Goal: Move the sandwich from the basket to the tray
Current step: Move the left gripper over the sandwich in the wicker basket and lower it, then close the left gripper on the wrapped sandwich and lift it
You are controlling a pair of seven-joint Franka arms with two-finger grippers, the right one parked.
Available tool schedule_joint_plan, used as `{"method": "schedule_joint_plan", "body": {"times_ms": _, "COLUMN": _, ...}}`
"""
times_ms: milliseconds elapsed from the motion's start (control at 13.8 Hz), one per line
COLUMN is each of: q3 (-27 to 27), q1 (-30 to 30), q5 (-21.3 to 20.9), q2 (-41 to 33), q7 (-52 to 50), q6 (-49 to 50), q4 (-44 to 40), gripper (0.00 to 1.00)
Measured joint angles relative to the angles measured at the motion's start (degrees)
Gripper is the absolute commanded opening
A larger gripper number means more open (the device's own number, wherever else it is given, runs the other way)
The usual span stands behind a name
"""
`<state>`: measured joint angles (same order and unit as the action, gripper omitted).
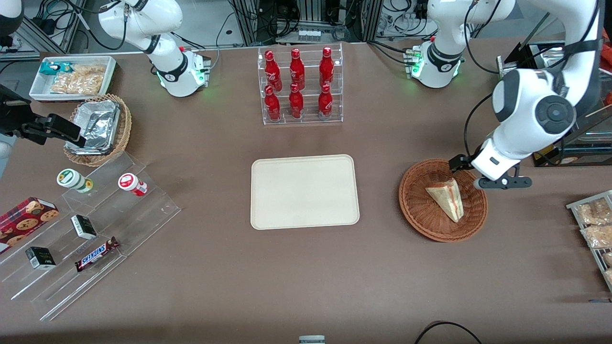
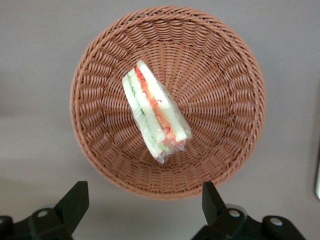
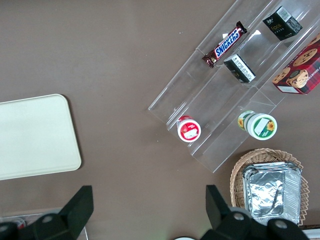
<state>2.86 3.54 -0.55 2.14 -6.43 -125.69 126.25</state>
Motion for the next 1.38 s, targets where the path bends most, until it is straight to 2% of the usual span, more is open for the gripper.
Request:
{"method": "schedule_joint_plan", "body": {"times_ms": 218, "q3": 0.0, "q1": 0.0, "q5": 0.0, "q2": 1.0, "q7": -3.4, "q6": -5.7, "q4": 3.1, "gripper": 1.0}}
{"method": "schedule_joint_plan", "body": {"times_ms": 581, "q3": 0.0, "q1": 0.1, "q5": 0.0, "q2": 4.0, "q7": -24.3, "q6": -13.3, "q4": 4.4, "gripper": 1.0}}
{"method": "schedule_joint_plan", "body": {"times_ms": 798, "q3": 0.1, "q1": 0.1, "q5": 0.1, "q2": 5.8, "q7": -35.4, "q6": -14.3, "q4": 4.4, "gripper": 1.0}}
{"method": "schedule_joint_plan", "body": {"times_ms": 1016, "q3": 0.1, "q1": 0.1, "q5": 0.5, "q2": 7.0, "q7": -39.8, "q6": -14.4, "q4": 4.4, "gripper": 1.0}}
{"method": "schedule_joint_plan", "body": {"times_ms": 1379, "q3": 0.1, "q1": 0.1, "q5": 4.0, "q2": 10.3, "q7": -40.9, "q6": -14.6, "q4": 2.9, "gripper": 1.0}}
